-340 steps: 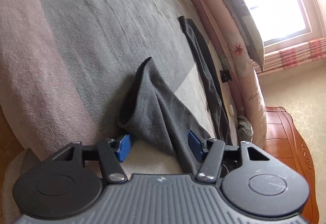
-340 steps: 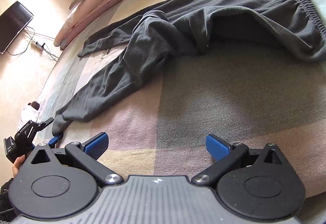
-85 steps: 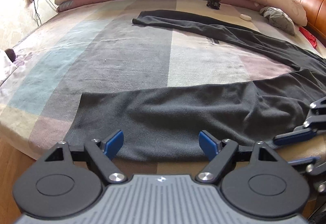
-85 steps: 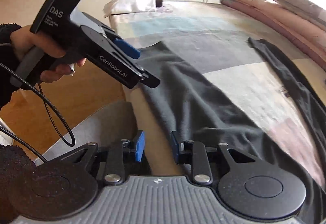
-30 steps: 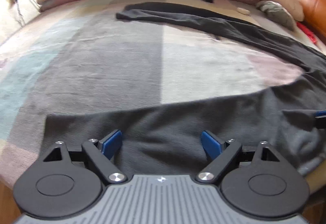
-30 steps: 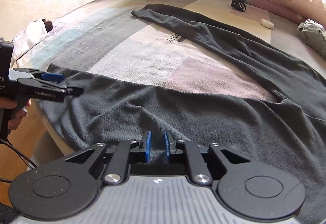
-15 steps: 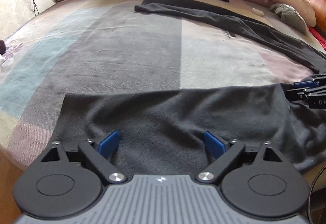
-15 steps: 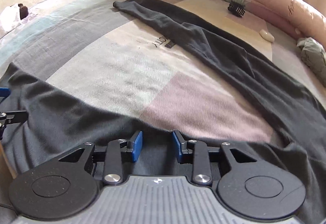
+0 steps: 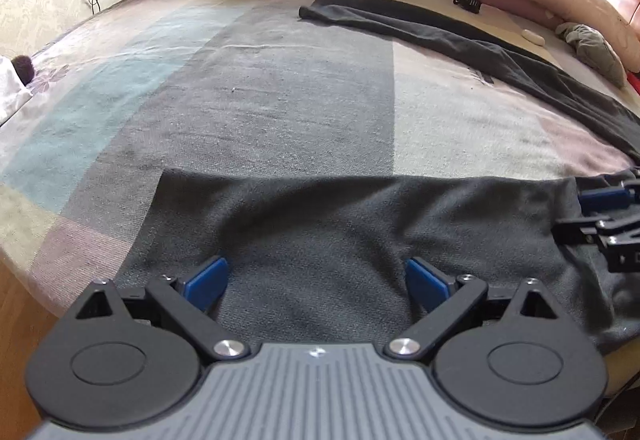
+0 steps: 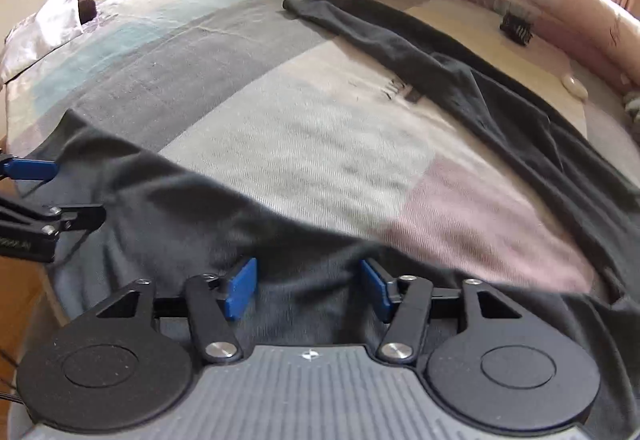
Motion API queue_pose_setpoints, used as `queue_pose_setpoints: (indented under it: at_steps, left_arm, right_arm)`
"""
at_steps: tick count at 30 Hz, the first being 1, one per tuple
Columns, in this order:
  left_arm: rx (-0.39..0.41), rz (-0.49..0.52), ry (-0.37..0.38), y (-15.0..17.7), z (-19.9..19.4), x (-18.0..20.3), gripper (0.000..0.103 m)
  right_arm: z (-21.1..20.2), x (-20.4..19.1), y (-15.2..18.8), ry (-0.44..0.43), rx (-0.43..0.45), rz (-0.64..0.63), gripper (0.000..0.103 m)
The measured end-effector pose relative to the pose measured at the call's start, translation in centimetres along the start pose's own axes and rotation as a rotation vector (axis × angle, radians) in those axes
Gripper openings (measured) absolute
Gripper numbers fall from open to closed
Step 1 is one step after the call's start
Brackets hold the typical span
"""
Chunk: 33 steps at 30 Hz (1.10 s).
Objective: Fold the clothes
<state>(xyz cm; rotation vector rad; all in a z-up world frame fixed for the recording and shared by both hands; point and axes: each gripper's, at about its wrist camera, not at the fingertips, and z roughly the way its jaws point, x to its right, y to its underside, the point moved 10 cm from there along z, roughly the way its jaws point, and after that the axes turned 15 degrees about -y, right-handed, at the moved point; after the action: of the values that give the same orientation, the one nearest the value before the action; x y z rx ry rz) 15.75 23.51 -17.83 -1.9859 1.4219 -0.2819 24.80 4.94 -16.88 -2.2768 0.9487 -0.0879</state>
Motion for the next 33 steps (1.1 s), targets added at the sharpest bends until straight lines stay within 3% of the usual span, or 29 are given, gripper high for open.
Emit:
queue_pose_setpoints:
  at_steps: [4,8,12,17,21,25,27,30,33]
  left_arm:
    - [-0.012,0.008,-0.009,0.3,-0.5,-0.3,0.095]
    - [0.017,0.011,-0.016,-0.4,-2.5,-0.4,0.095]
    - [0.068,0.041,0.032,-1.6,-4.9,1.5,0.095]
    - [0.117,0.144,0.131,-2.8,-7.0,7.3,0.096]
    - [0.135,0.24,0.201,-2.7,-8.1,12.4,0.096]
    - [0.099,0.297,0.293,-1.3,-8.5,16.6,0.096]
    - [0.076,0.312,0.284,-0.6,-8.2,17.5,0.096]
    - [0.052,0.316,0.265,0.0,-7.5,18.3,0.096]
    - [0.028,0.299,0.231,0.3,-6.5,18.5,0.099]
  right_arm:
    - [1.0,1.2,-2.3,-0.032,0.013,0.055,0.074]
    - [-3.8,1.7,-1.4,-0.062,0.082,0.08,0.072]
    - [-10.5,5.6,1.8,0.068,0.147,0.126,0.073]
    - [-16.0,14.5,8.8,0.289,0.145,0.333,0.073]
    - [-16.7,18.6,12.4,0.337,0.151,0.429,0.073]
    - [-15.0,21.4,13.3,0.358,0.146,0.436,0.076]
    - [-14.5,22.7,12.8,0.346,0.173,0.442,0.086]
    - [-14.3,24.2,12.1,0.323,0.193,0.444,0.092]
    - [-15.0,24.3,12.1,0.293,0.197,0.434,0.088]
